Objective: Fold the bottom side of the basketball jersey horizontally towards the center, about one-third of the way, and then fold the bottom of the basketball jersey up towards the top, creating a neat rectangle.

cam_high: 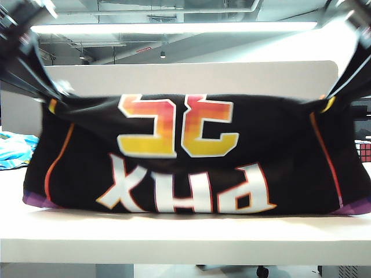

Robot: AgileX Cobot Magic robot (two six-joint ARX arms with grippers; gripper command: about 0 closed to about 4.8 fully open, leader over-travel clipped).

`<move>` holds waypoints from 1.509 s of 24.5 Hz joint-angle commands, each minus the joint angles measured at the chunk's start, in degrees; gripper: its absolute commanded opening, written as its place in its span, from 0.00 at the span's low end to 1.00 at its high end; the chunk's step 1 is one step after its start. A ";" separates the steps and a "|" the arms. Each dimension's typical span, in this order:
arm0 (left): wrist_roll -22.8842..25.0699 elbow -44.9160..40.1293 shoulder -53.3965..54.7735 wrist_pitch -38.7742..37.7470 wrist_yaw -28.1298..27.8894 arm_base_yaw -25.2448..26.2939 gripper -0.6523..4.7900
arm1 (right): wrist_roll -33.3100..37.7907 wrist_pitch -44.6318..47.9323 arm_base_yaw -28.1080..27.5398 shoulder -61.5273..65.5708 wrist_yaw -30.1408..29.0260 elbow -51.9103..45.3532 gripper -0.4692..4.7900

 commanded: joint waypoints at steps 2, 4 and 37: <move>-2.64 2.03 11.19 16.63 -1.70 1.38 0.11 | 0.20 10.23 -0.04 13.49 1.51 6.45 0.08; -2.78 4.24 18.64 22.97 -1.84 1.40 0.11 | 0.17 11.87 -0.11 21.53 1.44 11.82 0.08; 6.08 -3.98 -14.01 16.13 2.08 4.52 0.15 | -13.90 4.92 -4.87 -11.65 -6.16 6.91 0.09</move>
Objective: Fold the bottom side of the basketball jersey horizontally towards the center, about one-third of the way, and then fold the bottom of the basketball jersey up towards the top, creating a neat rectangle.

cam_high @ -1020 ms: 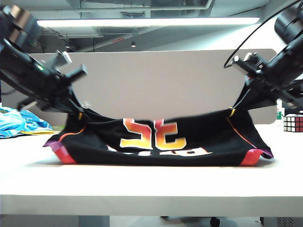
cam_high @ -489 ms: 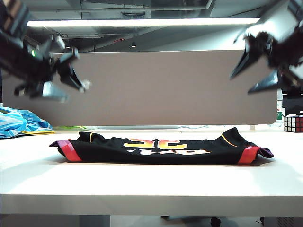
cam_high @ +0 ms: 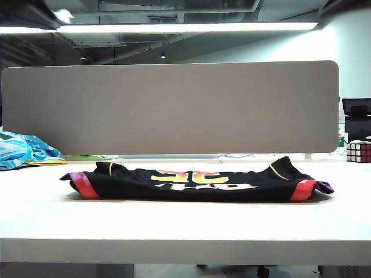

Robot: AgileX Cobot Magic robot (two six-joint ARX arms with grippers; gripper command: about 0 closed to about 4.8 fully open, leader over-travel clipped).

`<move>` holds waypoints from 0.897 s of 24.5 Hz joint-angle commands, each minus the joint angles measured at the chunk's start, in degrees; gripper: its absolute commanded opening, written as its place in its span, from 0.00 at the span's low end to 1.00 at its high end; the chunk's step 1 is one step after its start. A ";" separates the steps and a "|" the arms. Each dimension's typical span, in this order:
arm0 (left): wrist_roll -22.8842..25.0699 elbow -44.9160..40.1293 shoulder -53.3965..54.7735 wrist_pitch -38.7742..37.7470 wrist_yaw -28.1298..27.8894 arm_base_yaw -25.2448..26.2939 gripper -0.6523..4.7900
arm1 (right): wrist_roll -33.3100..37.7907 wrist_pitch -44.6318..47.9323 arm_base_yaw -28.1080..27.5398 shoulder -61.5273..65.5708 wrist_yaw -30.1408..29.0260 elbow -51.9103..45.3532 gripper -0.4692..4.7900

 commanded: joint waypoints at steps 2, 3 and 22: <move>-0.81 -8.37 -12.68 -3.52 -0.63 -0.04 0.11 | -3.76 -0.55 0.02 -11.67 0.17 -7.89 0.09; -1.07 -12.79 -19.45 -5.35 -2.56 -0.04 0.11 | -3.72 -0.61 0.04 -17.16 0.17 -12.04 0.09; -5.03 -33.88 -53.83 -11.26 -12.52 0.09 0.11 | 0.13 -0.81 0.04 -56.48 30.34 -40.50 0.09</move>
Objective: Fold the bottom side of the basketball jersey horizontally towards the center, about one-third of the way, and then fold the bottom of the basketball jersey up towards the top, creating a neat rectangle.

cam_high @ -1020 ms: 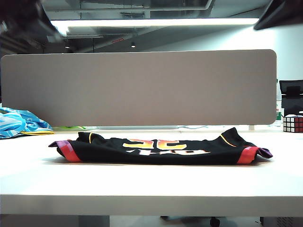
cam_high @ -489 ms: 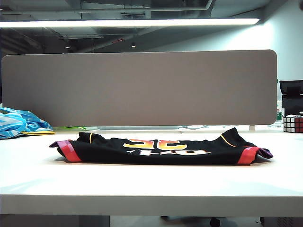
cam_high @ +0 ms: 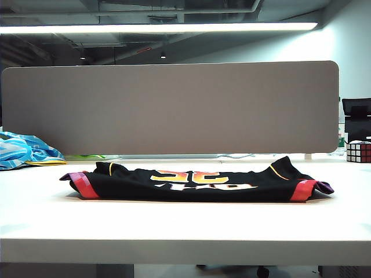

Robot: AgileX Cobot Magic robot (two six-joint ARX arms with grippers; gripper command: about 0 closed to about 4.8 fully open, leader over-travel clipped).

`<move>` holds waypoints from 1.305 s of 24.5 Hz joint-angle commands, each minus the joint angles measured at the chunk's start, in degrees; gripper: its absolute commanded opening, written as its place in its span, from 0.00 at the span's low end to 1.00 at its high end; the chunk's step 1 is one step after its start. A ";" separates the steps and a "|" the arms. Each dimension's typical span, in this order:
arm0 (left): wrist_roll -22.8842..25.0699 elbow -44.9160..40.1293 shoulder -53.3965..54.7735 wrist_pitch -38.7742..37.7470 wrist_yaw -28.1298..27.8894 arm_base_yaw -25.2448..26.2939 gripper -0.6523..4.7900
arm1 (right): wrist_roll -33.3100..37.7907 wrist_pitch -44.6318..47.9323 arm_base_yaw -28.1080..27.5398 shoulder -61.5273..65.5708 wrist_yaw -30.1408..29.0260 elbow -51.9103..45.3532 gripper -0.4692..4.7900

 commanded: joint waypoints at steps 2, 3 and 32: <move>0.79 -2.23 -0.02 1.99 -1.77 0.15 0.11 | 0.20 1.03 0.04 0.24 4.37 -2.27 0.09; 0.79 -2.64 -0.02 2.47 -1.84 0.15 0.11 | 0.17 1.46 0.04 0.20 4.61 -3.10 0.09; 13.25 -8.39 -0.15 18.45 -4.13 0.24 0.11 | -2.75 17.11 0.04 0.00 1.92 -12.72 0.09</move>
